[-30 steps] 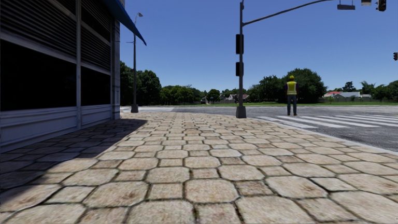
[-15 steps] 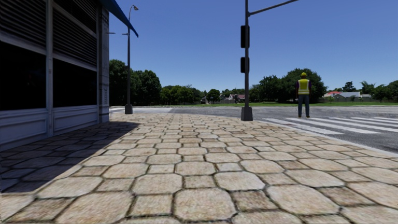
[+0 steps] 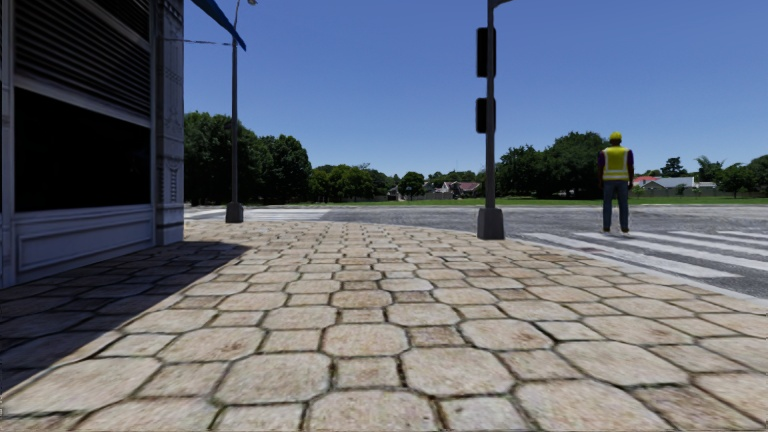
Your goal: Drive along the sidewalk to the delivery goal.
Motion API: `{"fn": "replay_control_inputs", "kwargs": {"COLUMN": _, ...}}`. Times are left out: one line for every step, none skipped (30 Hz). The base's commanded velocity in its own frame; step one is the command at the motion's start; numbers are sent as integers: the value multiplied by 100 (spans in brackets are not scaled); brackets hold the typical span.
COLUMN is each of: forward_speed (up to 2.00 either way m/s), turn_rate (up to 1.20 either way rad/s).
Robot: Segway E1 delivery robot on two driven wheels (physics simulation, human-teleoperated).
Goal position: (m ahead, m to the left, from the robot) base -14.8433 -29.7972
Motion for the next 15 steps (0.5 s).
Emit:
{"fn": "replay_control_inputs", "kwargs": {"forward_speed": 200, "turn_rate": 0}}
{"fn": "replay_control_inputs", "kwargs": {"forward_speed": 200, "turn_rate": 0}}
{"fn": "replay_control_inputs", "kwargs": {"forward_speed": 200, "turn_rate": 0}}
{"fn": "replay_control_inputs", "kwargs": {"forward_speed": 200, "turn_rate": 0}}
{"fn": "replay_control_inputs", "kwargs": {"forward_speed": 200, "turn_rate": 0}}
{"fn": "replay_control_inputs", "kwargs": {"forward_speed": 200, "turn_rate": 0}}
{"fn": "replay_control_inputs", "kwargs": {"forward_speed": 200, "turn_rate": 0}}
{"fn": "replay_control_inputs", "kwargs": {"forward_speed": 200, "turn_rate": 0}}
{"fn": "replay_control_inputs", "kwargs": {"forward_speed": 200, "turn_rate": 0}}
{"fn": "replay_control_inputs", "kwargs": {"forward_speed": 200, "turn_rate": 0}}
{"fn": "replay_control_inputs", "kwargs": {"forward_speed": 200, "turn_rate": 0}}
{"fn": "replay_control_inputs", "kwargs": {"forward_speed": 200, "turn_rate": 0}}
{"fn": "replay_control_inputs", "kwargs": {"forward_speed": 200, "turn_rate": 0}}
{"fn": "replay_control_inputs", "kwargs": {"forward_speed": 200, "turn_rate": 0}}
{"fn": "replay_control_inputs", "kwargs": {"forward_speed": 200, "turn_rate": 0}}
